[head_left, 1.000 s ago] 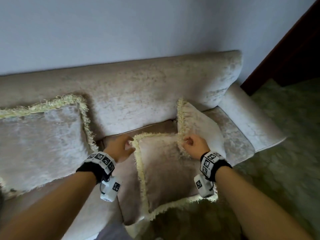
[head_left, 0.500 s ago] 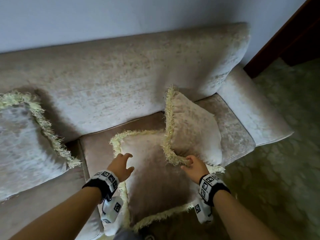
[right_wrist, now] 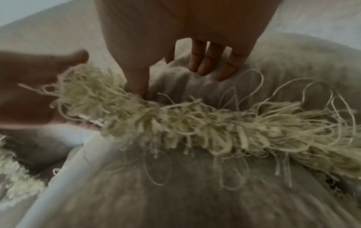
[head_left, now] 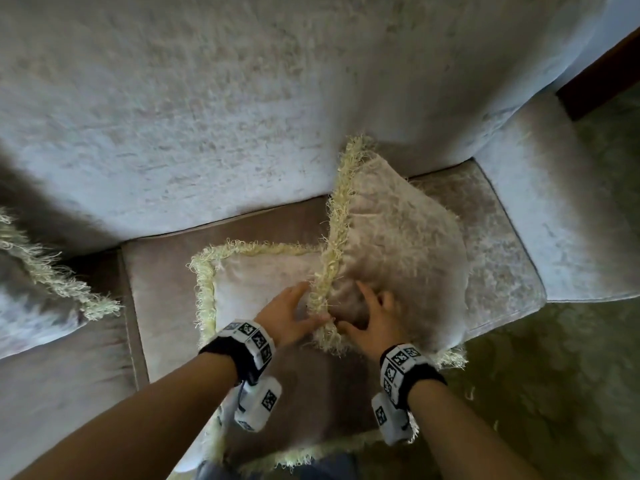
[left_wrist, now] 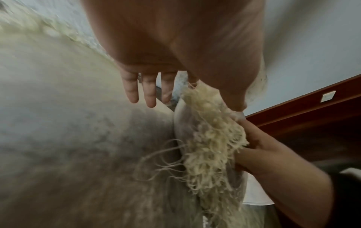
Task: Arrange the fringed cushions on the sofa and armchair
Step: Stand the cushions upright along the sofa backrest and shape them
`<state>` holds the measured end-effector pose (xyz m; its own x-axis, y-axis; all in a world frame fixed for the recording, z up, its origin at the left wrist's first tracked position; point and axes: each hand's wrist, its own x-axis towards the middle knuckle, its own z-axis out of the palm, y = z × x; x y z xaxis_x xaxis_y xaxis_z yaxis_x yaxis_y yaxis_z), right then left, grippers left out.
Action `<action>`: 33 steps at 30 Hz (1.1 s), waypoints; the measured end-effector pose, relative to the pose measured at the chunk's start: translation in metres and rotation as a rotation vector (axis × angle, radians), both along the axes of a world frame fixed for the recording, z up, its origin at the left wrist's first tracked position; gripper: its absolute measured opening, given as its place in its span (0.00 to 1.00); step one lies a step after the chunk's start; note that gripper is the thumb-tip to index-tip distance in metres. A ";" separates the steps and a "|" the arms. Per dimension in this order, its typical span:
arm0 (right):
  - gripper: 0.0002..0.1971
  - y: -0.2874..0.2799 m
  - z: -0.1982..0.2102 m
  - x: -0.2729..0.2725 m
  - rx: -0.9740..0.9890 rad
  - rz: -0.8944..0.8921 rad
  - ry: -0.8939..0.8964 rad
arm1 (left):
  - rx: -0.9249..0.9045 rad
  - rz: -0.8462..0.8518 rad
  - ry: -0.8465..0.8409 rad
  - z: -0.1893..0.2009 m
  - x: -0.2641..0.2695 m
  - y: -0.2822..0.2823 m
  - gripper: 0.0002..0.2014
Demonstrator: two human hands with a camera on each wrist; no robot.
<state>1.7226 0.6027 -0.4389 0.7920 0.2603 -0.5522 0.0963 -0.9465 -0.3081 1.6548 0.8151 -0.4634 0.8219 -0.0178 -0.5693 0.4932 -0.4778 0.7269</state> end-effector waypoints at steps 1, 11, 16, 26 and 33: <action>0.43 -0.004 -0.004 0.003 -0.001 0.046 -0.025 | -0.025 0.018 0.002 0.002 0.007 -0.010 0.46; 0.37 -0.094 -0.005 0.081 0.062 0.214 -0.038 | 0.348 0.092 -0.121 0.016 0.094 -0.084 0.44; 0.37 -0.163 -0.021 0.152 -0.017 -0.080 0.067 | 0.598 -0.040 0.001 0.025 0.128 -0.084 0.48; 0.45 -0.236 -0.083 0.203 0.186 -0.360 0.264 | 0.677 -0.156 0.028 0.038 0.193 -0.058 0.60; 0.62 -0.235 -0.130 0.206 0.434 -0.647 0.465 | 0.584 -0.269 0.284 -0.025 0.235 -0.061 0.84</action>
